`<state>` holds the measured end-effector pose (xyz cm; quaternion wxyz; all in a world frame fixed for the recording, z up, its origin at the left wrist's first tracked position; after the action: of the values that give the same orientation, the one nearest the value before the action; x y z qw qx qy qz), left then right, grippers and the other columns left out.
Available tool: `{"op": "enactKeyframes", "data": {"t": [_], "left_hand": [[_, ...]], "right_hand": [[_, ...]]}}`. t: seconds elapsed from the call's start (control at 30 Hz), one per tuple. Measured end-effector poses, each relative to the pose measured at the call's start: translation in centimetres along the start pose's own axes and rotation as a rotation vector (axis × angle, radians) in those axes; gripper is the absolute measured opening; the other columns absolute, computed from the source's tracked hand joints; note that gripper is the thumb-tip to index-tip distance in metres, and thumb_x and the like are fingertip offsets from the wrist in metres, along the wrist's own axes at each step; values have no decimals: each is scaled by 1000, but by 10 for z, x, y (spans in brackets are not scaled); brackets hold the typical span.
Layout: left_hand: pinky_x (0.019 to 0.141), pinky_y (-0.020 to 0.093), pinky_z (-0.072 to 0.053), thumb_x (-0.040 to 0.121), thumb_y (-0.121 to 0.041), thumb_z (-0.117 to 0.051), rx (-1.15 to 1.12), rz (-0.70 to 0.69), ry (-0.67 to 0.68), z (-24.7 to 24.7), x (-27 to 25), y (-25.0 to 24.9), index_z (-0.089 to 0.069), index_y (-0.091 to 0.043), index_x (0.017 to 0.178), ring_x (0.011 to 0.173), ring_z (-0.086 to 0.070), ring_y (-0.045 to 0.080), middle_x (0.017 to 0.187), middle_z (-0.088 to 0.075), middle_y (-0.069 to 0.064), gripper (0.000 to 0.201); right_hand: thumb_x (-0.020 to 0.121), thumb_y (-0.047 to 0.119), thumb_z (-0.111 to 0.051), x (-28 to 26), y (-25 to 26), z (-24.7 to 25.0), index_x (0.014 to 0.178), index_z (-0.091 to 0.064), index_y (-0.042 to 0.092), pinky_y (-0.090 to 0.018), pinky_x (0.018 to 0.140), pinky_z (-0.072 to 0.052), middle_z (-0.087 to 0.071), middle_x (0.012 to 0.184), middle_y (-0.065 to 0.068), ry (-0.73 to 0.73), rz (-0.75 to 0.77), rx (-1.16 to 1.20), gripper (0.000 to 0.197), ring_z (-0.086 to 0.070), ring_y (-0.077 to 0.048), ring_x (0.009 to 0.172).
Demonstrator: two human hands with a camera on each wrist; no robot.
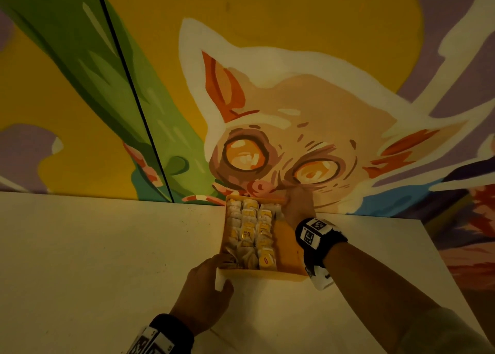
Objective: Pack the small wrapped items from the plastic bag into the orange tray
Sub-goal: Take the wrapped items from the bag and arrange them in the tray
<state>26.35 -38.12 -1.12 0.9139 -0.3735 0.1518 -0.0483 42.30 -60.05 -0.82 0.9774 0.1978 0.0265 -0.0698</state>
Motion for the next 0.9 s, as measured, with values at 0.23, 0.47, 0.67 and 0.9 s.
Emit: {"op": "enactKeyframes", "data": {"t": [0.23,0.47,0.67,0.9], "left_hand": [[72,-12,-29,90,-17,-63,-53,-65,-58,14,-8,-9,-52,-30,128,85,-43,-22,108,-47,-30,42],[86,14,-45,88,-17,-65,-54,-34,-150,32,-31,1,-58,-24,126,102,-54,3,119,-60,-14,39],[65,1,-45,91,-17,-62,-20,-34,3,25,-67,-4,-66,-27,106,81,-61,-4,94,-64,-18,18],[85,18,-46,92,-28,-58,278,58,446,-39,-121,17,-66,-18,112,104,-60,14,117,-64,-2,24]], "right_hand": [[85,2,-56,-9,-13,-25,91,-66,5,-29,72,-48,-64,108,-13,121,-63,192,12,-61,-28,99],[84,2,-58,-31,-2,-8,98,-68,5,-24,70,-45,-66,101,-7,133,-3,274,17,-59,-19,88],[89,1,-59,-100,36,13,85,-67,14,-35,72,-58,-70,87,-9,159,89,606,15,-69,-22,76],[91,8,-62,-206,69,-26,91,-68,13,-17,56,-49,-70,84,-4,432,239,569,8,-67,-10,65]]}}
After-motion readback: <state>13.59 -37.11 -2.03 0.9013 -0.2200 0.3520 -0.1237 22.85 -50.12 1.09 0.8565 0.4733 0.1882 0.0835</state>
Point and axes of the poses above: each hand's wrist, its own x-axis towards the middle knuckle, its own z-axis out of the back of the hand, y = z × x, the point moved 10 cm from there along x, towards the middle knuckle
